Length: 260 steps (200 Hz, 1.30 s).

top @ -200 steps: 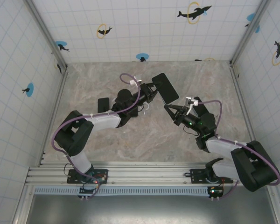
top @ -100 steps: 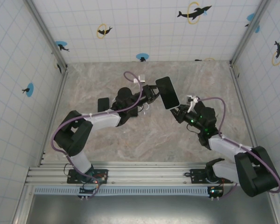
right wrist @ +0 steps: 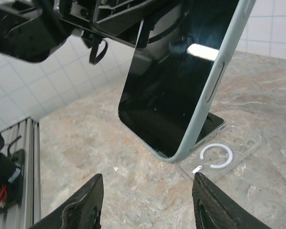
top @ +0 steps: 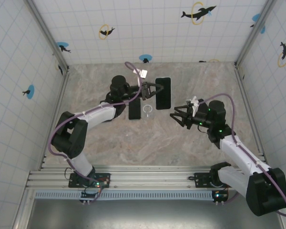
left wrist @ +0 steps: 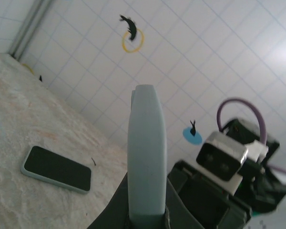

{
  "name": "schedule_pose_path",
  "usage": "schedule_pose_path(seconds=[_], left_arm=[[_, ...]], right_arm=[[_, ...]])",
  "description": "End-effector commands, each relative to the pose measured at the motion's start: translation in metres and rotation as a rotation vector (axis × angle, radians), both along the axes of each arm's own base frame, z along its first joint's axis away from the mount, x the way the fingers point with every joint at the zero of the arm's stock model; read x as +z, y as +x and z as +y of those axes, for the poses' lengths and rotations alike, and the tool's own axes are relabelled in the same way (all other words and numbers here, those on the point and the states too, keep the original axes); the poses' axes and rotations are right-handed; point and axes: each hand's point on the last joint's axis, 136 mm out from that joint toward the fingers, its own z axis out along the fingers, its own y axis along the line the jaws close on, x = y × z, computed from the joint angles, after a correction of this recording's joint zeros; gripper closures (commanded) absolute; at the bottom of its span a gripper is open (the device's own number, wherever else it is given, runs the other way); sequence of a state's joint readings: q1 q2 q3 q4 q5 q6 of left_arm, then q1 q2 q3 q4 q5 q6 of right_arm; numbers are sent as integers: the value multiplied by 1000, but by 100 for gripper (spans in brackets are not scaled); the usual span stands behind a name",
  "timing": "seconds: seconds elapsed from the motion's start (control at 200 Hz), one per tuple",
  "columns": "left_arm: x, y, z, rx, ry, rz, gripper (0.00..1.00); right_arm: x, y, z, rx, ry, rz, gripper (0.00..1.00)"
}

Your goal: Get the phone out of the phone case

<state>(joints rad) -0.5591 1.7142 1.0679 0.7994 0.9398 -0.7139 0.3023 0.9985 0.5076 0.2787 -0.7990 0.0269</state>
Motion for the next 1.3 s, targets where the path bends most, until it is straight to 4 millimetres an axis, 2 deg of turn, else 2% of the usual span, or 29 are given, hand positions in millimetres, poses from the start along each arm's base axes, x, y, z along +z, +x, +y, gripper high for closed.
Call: schedule_pose_path(seconds=[0.0,0.31,0.541,0.841,1.296], left_arm=[[34,-32,7,-165,-35,-270,100],[34,-48,10,-260,-2,-369,100],[37,-50,11,-267,-16,-377,100],[43,-53,12,-267,-44,-377,100],[41,-52,11,-271,-47,-365,100]], right_arm=[[-2,-10,5,122,-91,-67,50],[0,-10,25,269,-151,-100,60],[-1,-13,36,331,-143,-98,72],[-2,-10,44,365,-130,-98,81],[4,-8,49,366,-85,-94,84]])
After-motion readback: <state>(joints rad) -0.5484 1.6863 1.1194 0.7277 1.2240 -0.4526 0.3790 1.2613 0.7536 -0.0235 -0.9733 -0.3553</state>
